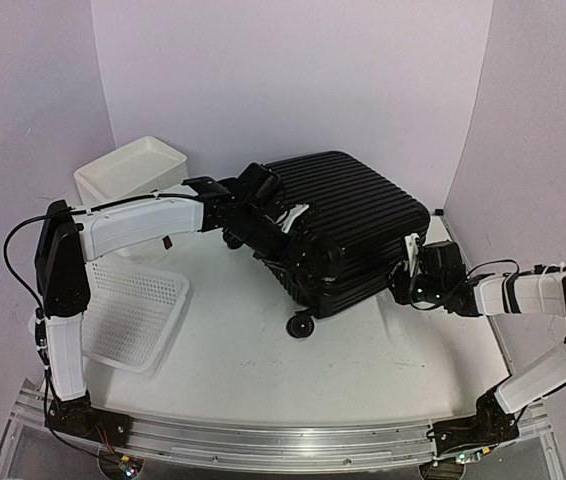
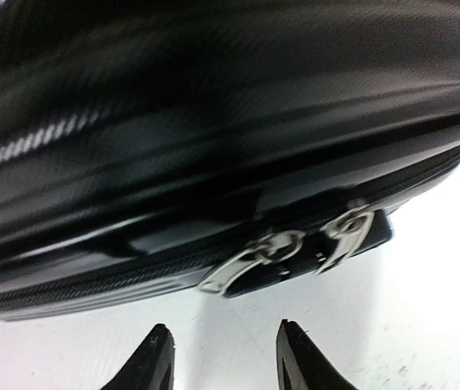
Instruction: Open, take out, and arrange the luggage
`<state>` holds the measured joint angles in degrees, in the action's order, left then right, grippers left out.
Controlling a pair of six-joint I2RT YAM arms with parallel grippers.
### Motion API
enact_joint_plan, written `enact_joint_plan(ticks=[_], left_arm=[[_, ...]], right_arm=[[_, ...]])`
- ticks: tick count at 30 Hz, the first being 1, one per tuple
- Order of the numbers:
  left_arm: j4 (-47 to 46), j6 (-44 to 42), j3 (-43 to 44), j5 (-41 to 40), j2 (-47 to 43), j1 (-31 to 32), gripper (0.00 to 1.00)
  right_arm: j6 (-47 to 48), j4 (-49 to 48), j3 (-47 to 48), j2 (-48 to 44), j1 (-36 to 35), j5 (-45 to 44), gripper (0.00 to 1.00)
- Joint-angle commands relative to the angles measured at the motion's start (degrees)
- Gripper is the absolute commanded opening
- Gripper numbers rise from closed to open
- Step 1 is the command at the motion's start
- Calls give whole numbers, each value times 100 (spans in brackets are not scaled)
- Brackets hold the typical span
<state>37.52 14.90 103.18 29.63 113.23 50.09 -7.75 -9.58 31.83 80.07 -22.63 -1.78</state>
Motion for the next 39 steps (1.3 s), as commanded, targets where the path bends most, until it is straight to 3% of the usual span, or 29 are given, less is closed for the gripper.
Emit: enact_joint_plan(ticks=[1,14,24,28,34,39], left_arm=[[-1044,152,634,241,-300,-60,19],[-1044,194,625,387,-268,-60,19],[-1027,111,581,346,-327,-60,18],[-1018,79,598,330,-350,-60,19],[-992,92,655,368,-316,-60,19],[-991,126,669,390,-298,-60,19]], right_arm=[[-389,-539,262,149,-72,-867,41],[-757,-1117,365,260,-67,-347,40],[-1651,-955,-99,-471,-66,-1016,47],[-1698,-879,-232,-658,-27,-875,49],[-1621,-893,-21,-386,76,-293,47],[-1260,-959,97,-46,80,-443,40]])
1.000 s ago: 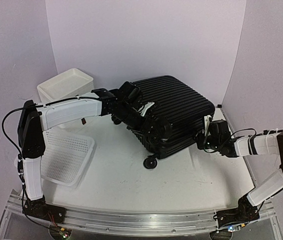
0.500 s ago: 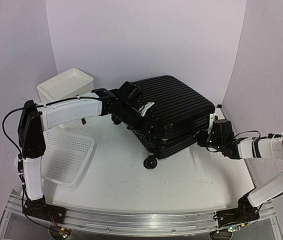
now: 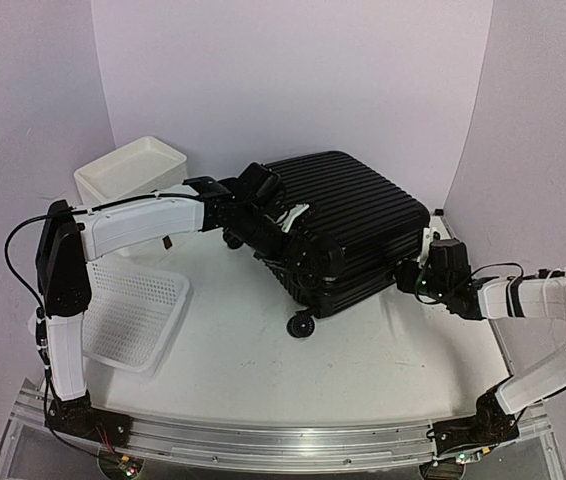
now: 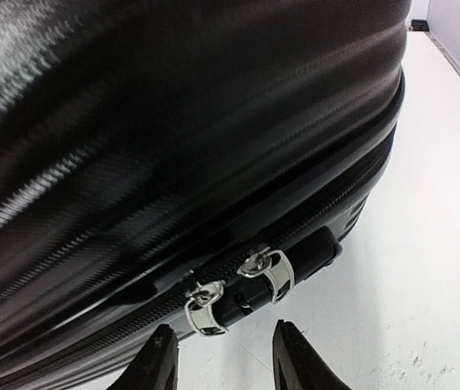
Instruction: Open, take out, and arrange the luggage
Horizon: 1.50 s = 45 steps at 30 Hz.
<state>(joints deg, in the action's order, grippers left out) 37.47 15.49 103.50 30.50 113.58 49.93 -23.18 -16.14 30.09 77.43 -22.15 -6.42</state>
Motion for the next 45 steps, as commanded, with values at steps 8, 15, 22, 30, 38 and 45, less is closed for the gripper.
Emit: enact_joint_plan(ticks=[8,15,22,30,38,45], left_arm=[[-984,103,670,341,-298,-45,19],[-977,97,662,343,-288,-45,19],[-979,171,684,392,-217,-45,19],[-981,150,632,378,-260,-45,19],[-980,124,593,327,-285,-43,19],[-980,154,635,330,-271,-45,18]], right_arm=[[935,-1142,253,754,32,242,38],[1622,-1434,245,871,22,-141,36],[2252,-1820,283,1054,23,10,24],[2747,-1900,231,1066,37,-243,0],[2384,-1633,153,810,776,1689,0],[2669,-690,708,1133,1081,4044,0]])
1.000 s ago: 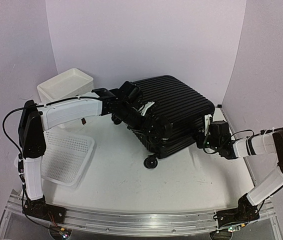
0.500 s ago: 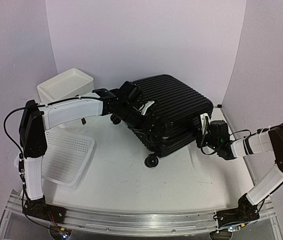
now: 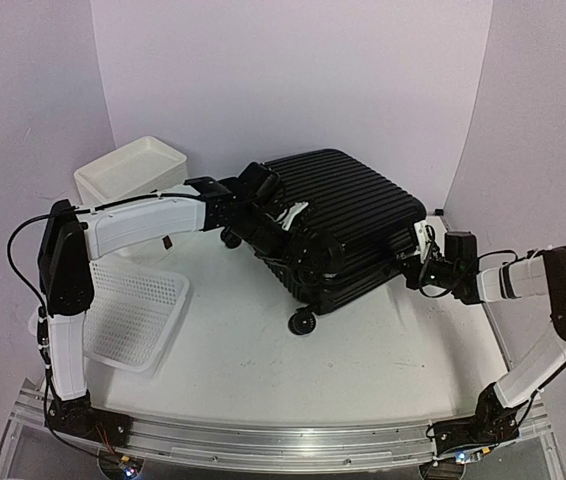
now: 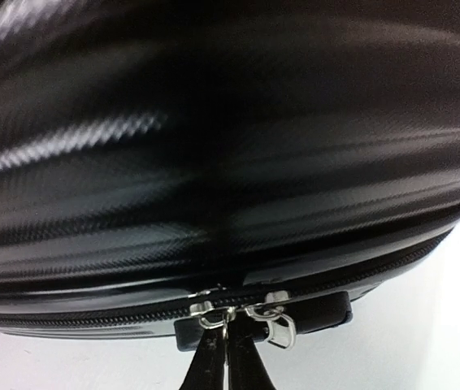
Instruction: Open, take out, and arrange the luggage
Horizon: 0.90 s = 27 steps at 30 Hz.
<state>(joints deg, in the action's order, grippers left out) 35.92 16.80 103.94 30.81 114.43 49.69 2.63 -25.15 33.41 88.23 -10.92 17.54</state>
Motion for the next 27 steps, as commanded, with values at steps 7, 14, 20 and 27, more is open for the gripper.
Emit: enact_joint_plan(ticks=[7,14,20,27], left_arm=[[-841,97,608,286,-321,-19,17],[-1005,354,721,197,-225,42,13],[-1314,566,670,-123,-234,128,12],[-1421,602,525,-332,-324,128,12]], right_arm=[[17,211,290,12,-42,1634,0],[-83,218,181,-166,-311,1518,0],[5,724,-15,-613,-1122,1241,0],[-760,1117,-167,-909,-1199,644,0]])
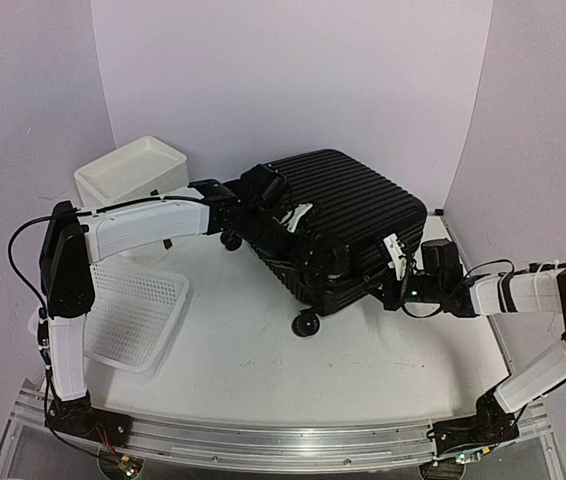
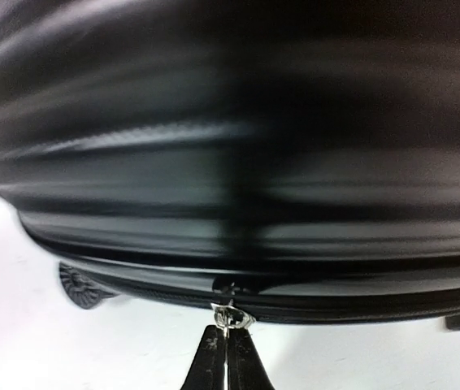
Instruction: Open, take out, and arrange the luggage
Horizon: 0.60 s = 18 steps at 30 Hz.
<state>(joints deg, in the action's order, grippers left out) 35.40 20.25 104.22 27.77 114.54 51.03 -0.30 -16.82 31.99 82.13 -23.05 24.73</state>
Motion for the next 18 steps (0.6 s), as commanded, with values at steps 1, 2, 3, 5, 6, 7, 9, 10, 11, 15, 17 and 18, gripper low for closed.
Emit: enact_joint_plan(ticks=[1,2,3,5,6,7,9,10,11,15,17,18], left_arm=[[-1375,272,482,-26,-340,-5,12],[-1385,290,469,-26,-344,0,12],[-1406,313,467,-26,-332,-4,12],[-1446,361,515,18,-282,-5,12],[-1454,391,557,38,-252,-5,13],[-1463,412,589,55,-230,-5,12],[-1482,431,611,62,-220,-4,13],[-1497,442,608,42,-222,-5,13],[-1519,449,608,43,-223,-5,12],[-1644,560,608,49,-177,3,12],[-1793,698,616,15,-119,45,12],[-1957,803,629,-45,-65,91,12]], right_arm=[[-462,286,-75,-350,24,-193,0],[-455,277,-77,-359,25,-151,0],[-467,271,-30,-322,28,85,0],[-545,267,135,-134,28,820,0],[-577,260,177,-90,24,999,0],[-603,235,176,-70,26,1098,0],[-612,181,147,-65,20,1229,0],[-620,153,142,-51,26,1299,0],[-626,119,141,-29,13,1401,0],[-556,49,89,-20,-215,1230,0],[-626,-135,-71,-115,-531,474,0],[-756,-390,-226,-182,-746,-121,0]])
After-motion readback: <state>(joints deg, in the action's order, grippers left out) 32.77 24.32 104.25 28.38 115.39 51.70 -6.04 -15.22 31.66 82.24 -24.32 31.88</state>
